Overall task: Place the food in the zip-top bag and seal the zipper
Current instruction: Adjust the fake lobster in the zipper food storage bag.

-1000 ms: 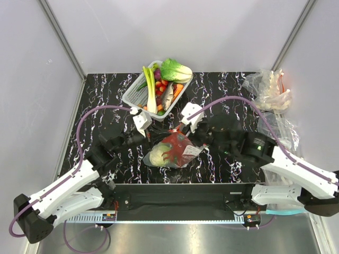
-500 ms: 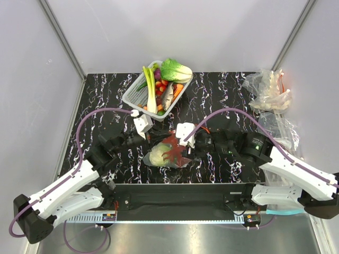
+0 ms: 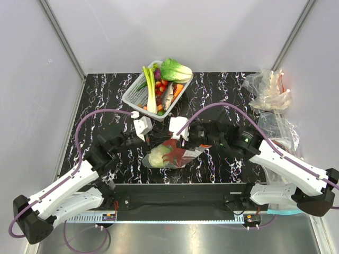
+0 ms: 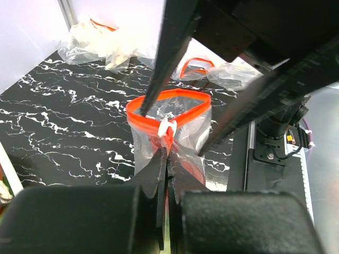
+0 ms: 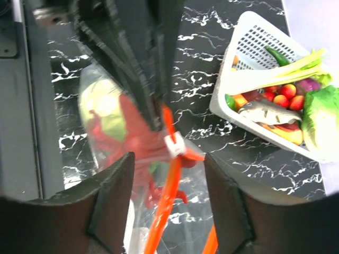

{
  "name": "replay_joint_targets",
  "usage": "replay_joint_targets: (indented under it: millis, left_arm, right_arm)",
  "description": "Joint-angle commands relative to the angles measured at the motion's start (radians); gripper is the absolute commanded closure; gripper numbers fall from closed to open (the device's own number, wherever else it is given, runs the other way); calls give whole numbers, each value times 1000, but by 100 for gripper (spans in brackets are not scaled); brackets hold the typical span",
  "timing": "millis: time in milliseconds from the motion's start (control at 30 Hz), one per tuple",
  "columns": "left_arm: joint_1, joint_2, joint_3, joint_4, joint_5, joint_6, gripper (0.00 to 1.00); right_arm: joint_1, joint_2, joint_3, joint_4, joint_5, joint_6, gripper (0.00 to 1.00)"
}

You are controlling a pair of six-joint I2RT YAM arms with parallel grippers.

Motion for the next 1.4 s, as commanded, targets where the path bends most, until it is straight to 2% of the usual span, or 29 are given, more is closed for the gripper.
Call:
replay_joint_targets:
  millis: [0, 167, 233, 467, 533, 600, 667, 767, 867, 1067, 1167, 1200, 1233, 1267, 1367]
  left_arm:
    - [2, -27, 15, 115, 44, 17, 100]
    - [0, -24, 18, 103, 44, 40, 100]
    - [2, -24, 22, 95, 43, 46, 100]
    - [2, -18, 30, 76, 17, 55, 100]
    - [2, -13, 30, 76, 11, 53, 100]
    - [0, -12, 32, 78, 3, 52, 100]
    - [2, -13, 32, 83, -5, 49, 97]
    - [0, -13, 32, 95, 5, 49, 78]
    - [2, -5, 38, 101, 20, 46, 71]
    - [0, 27, 53, 124, 58, 37, 69]
    - [0, 47, 58, 142, 60, 29, 75]
    - [0, 51, 59, 145, 64, 29, 80]
    - [2, 65, 61, 153, 71, 26, 92]
    - [0, 71, 67, 167, 74, 26, 99]
    - [0, 88, 70, 195, 75, 0, 100]
  right_arm:
    - [-13, 16, 73, 13, -33, -34, 41]
    - [-15, 12, 61, 50, -41, -38, 42]
    - [-15, 15, 65, 49, -50, -40, 46]
    - [-15, 6, 71, 30, -72, -40, 76]
    - [-15, 2, 76, 24, -75, -40, 91]
    - [-15, 9, 90, 1, -67, -35, 99]
    - [-18, 22, 114, -29, -61, -21, 100]
    - [-18, 59, 186, -104, -72, 6, 100]
    - [-16, 101, 245, -184, -90, 29, 100]
    - [-18, 133, 315, -250, -124, 46, 100]
    - [-18, 133, 317, -266, -124, 51, 100]
    - [-18, 131, 317, -266, -122, 52, 100]
    - [-18, 133, 317, -267, -122, 57, 100]
    - [-16, 131, 315, -275, -122, 58, 100]
    - [-18, 128, 308, -283, -112, 65, 100]
